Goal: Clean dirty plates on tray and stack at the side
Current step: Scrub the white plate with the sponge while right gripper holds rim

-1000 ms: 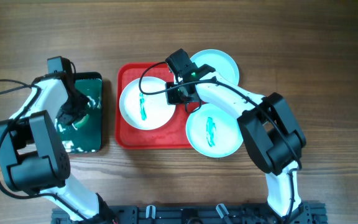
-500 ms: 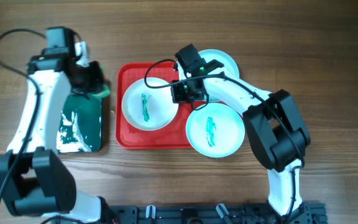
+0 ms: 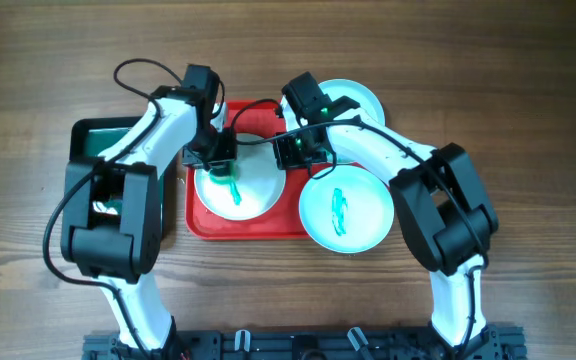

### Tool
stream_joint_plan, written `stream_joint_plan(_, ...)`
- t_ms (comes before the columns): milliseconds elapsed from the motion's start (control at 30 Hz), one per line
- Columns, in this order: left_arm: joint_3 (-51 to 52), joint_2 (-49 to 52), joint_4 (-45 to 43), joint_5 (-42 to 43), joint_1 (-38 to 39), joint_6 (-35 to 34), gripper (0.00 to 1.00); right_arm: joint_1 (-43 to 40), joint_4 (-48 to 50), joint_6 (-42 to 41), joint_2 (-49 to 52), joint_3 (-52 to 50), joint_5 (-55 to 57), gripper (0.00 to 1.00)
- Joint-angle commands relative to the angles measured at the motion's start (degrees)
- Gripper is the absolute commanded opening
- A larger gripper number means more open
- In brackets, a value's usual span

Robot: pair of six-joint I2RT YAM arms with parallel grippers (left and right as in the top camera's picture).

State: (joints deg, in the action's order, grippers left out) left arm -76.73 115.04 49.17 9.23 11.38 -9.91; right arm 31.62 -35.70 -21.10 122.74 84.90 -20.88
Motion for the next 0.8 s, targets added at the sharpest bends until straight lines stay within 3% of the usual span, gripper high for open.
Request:
stream_joint_plan(0, 5.6, 3.2, 4.1, 3.0, 1.6, -6.0, 0.04, 0.1, 1.4, -2.0, 0.8, 0.7, -1.0, 0.04)
stream_joint_plan(67, 5.6, 3.2, 7.1, 7.8, 2.0, -5.8, 0.04, 0.1, 2.9, -3.3, 0.8, -0.1, -1.0, 0.04)
stream_joint_plan(133, 5.6, 3.2, 9.3, 15.6, 3.1, 0.8, 0.04, 0.1, 3.1, -3.5, 0.9, -0.2, -1.0, 0.04)
stream_joint_plan(267, 5.6, 3.2, 11.4, 16.7, 5.1, 4.5, 0.04, -0.2, 3.1, -3.5, 0.9, -0.2, -1.0, 0.04)
stream_joint_plan(300, 5.6, 3.2, 10.3, 13.8, 5.1, 2.8, 0.04, -0.2, 3.1, -3.5, 0.9, -0.2, -1.0, 0.04)
stream_joint_plan(400, 5.6, 3.2, 3.9, -12.8, 5.1, -19.6, 0.04, -0.2, 3.1, -4.2, 0.9, -0.2, -1.0, 0.04)
stream_joint_plan(467, 5.6, 3.2, -1.3, -22.8, 5.2, -26.7, 0.04, -0.1, 3.1, -4.6, 0.9, -0.2, -1.0, 0.04)
stream_joint_plan(567, 5.6, 3.2, -8.3, -26.8, 5.5, -26.8, 0.04, -0.1, 2.6, -4.7, 1.1, -0.2, -1.0, 0.04)
stream_joint_plan(767, 5.0, 1.9, -7.1, -22.0, 5.6, -26.6, 0.04, -0.1, 2.1, -6.0, 1.8, -0.2, -1.0, 0.04)
